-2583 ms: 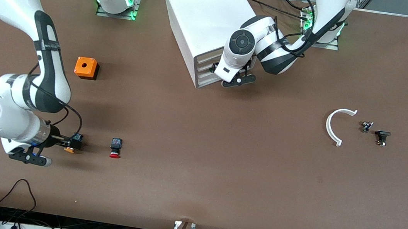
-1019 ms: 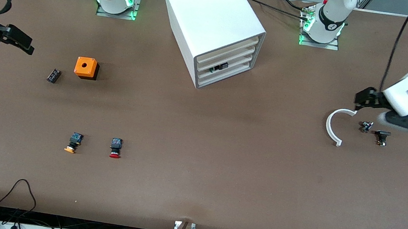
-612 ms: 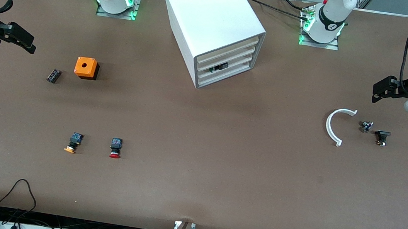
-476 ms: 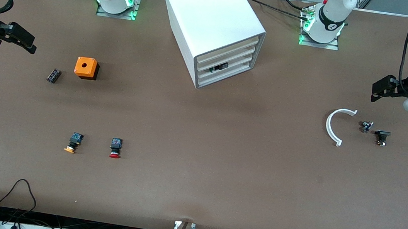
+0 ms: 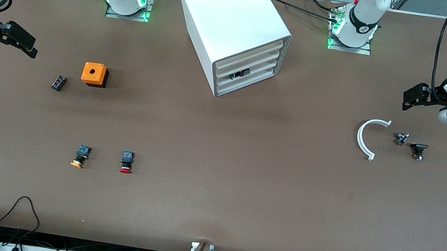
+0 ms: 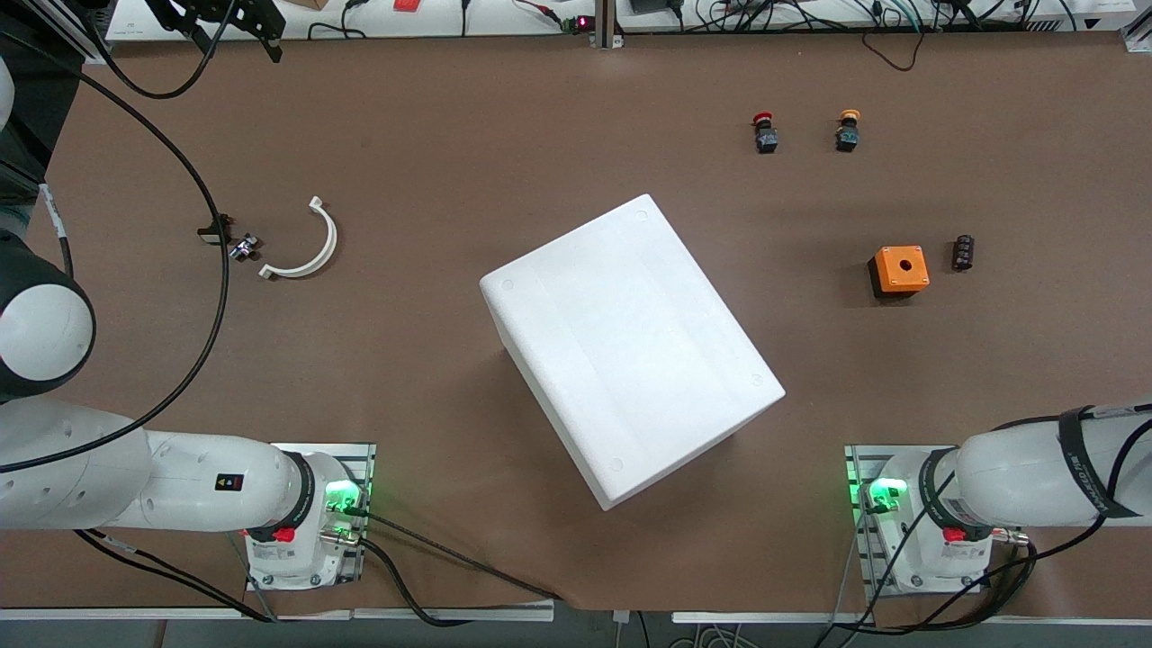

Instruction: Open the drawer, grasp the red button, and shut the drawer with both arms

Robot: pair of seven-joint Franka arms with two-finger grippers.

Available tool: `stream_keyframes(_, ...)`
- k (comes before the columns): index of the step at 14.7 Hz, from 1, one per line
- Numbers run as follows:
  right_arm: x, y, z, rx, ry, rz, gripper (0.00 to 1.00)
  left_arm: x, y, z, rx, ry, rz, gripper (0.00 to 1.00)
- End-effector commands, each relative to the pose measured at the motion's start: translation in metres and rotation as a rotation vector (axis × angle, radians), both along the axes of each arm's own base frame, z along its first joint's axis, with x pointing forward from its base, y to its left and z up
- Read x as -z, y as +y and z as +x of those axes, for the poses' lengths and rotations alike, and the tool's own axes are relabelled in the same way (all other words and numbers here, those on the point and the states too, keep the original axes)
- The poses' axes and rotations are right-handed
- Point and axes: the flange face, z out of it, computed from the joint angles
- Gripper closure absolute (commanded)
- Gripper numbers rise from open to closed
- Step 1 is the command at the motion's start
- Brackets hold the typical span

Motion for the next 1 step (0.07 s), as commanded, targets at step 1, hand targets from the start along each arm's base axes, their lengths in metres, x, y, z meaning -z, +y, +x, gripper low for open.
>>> stream_keyframes(1, -0.0025, -0.0004, 0.0055, -0.011, 0.004, 0.005, 0.0, -0.0055, -0.0027, -0.0098, -0.011, 0.002, -0.018, 0.01)
